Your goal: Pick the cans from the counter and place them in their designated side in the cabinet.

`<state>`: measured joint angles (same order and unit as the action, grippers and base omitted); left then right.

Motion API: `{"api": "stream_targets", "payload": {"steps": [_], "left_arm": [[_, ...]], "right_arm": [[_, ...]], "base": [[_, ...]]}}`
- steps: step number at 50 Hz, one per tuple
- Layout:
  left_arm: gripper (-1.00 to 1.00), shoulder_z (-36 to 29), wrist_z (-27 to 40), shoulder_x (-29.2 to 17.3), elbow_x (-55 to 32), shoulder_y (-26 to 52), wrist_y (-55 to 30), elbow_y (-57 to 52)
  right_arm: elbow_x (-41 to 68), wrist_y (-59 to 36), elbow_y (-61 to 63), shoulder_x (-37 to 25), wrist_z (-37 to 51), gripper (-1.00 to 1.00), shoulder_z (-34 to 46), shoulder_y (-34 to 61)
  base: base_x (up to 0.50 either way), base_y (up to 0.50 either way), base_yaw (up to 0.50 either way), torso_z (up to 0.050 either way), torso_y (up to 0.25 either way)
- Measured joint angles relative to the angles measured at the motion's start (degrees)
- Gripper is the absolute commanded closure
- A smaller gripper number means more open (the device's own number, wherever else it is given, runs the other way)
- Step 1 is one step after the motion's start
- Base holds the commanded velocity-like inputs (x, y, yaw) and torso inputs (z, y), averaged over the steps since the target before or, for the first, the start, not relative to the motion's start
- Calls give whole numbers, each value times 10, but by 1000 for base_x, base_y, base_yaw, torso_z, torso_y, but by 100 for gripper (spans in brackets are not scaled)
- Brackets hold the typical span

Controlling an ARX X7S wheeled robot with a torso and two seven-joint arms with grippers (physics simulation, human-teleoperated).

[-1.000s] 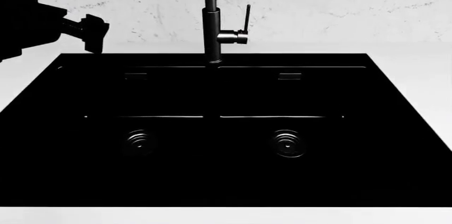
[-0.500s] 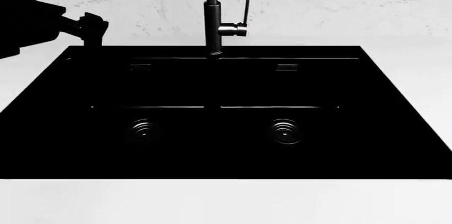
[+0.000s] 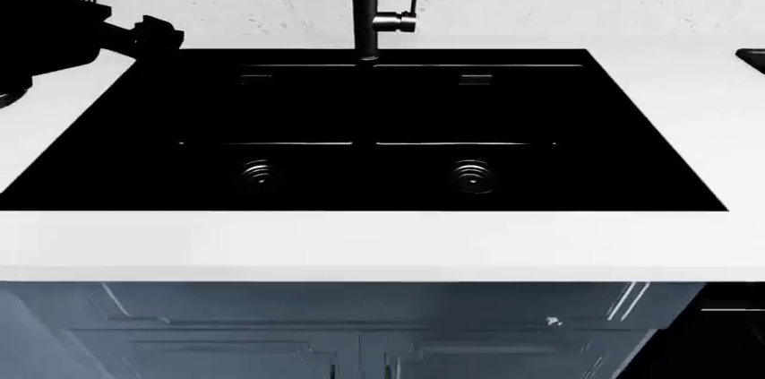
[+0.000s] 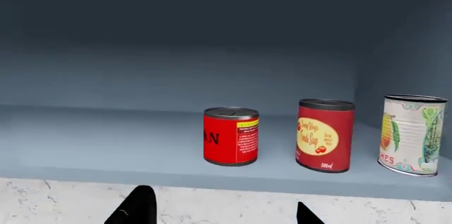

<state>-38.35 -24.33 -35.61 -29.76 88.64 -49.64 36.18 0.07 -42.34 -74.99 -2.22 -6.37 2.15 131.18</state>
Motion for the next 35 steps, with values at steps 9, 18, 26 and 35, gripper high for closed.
{"api": "stream_targets", "payload": {"steps": [9,18,26,35], "left_arm": [[-100,2,-2,3,-1,12,-2,1],[-100,3,-5,7,0,25,-2,4],[-100,1,-8,13,2,34,1,10],[-100,1,-11,24,4,49,5,19]], "right_arm": [[1,1,0,-1,4,-100,4,1],[-1,8,0,-14,21,-100,32,7],[-1,14,0,-22,22,-100,45,6],[0,22,0,-29,15,-100,52,1]], "base": [[-402,21,0,0,0],[-402,22,0,0,-1],[-402,21,0,0,0],[-393,18,0,0,-1]]}}
